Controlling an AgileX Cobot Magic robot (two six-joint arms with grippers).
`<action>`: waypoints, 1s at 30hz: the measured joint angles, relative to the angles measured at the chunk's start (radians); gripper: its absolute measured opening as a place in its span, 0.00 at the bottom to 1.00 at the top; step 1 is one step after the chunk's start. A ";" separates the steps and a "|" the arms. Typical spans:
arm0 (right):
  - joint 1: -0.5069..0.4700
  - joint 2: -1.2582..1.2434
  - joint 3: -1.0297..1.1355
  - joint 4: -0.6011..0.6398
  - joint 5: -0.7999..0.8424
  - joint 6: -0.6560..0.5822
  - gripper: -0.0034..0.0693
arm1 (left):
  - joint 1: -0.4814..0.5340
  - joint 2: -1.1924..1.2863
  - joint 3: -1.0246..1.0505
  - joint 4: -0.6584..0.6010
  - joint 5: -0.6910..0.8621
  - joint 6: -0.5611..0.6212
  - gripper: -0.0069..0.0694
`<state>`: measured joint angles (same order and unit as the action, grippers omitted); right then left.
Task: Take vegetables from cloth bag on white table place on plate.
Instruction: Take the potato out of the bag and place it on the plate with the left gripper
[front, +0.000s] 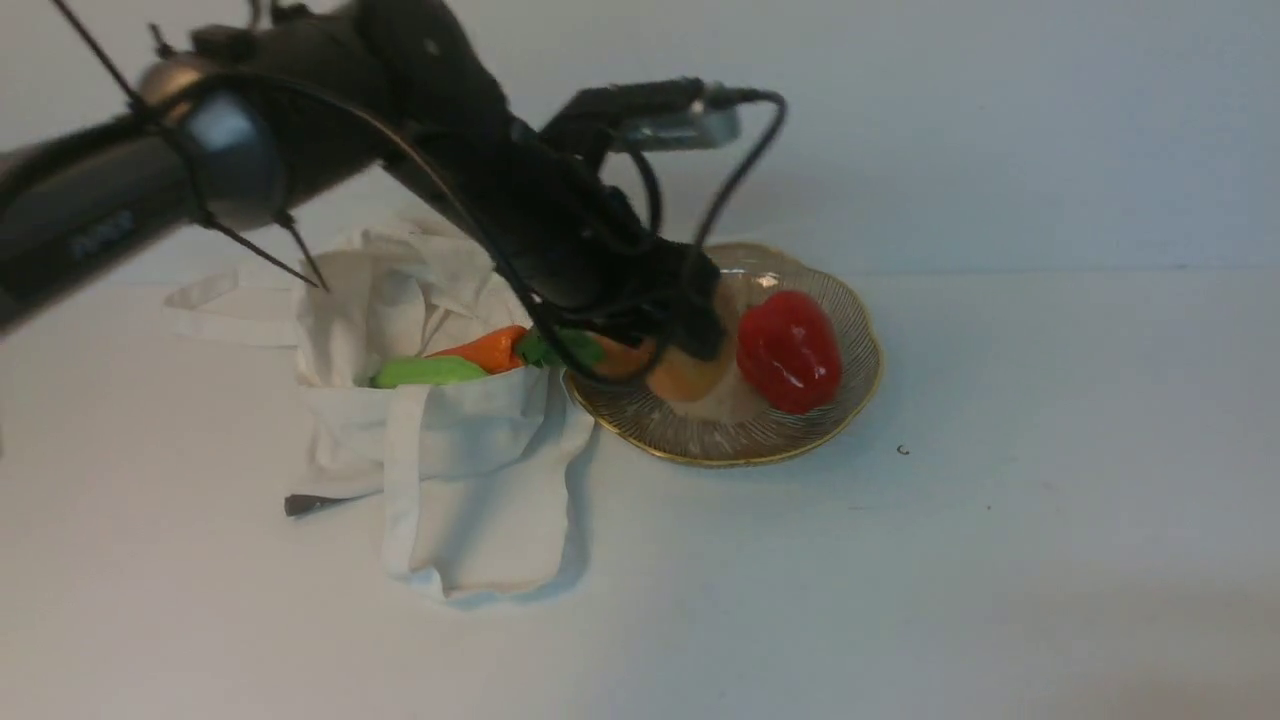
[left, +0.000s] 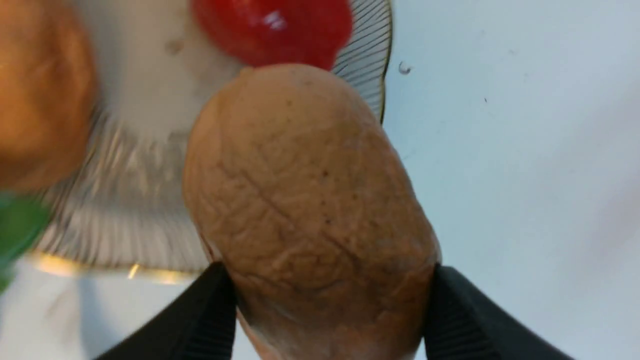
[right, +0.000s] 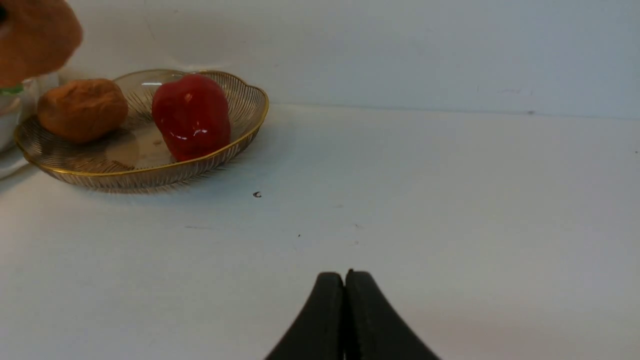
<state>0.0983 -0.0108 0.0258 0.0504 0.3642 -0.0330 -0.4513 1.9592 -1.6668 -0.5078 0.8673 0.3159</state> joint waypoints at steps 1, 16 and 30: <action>0.000 0.000 0.000 0.000 0.000 0.000 0.03 | -0.022 0.012 0.000 0.028 -0.031 -0.001 0.65; 0.000 0.000 0.000 0.001 0.000 0.000 0.03 | -0.069 0.123 0.000 0.183 -0.270 -0.071 0.80; 0.000 0.000 0.000 0.001 0.000 0.000 0.03 | -0.067 0.035 -0.043 0.188 -0.052 -0.080 0.66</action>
<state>0.0983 -0.0108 0.0258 0.0513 0.3642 -0.0330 -0.5178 1.9938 -1.7094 -0.3203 0.8155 0.2361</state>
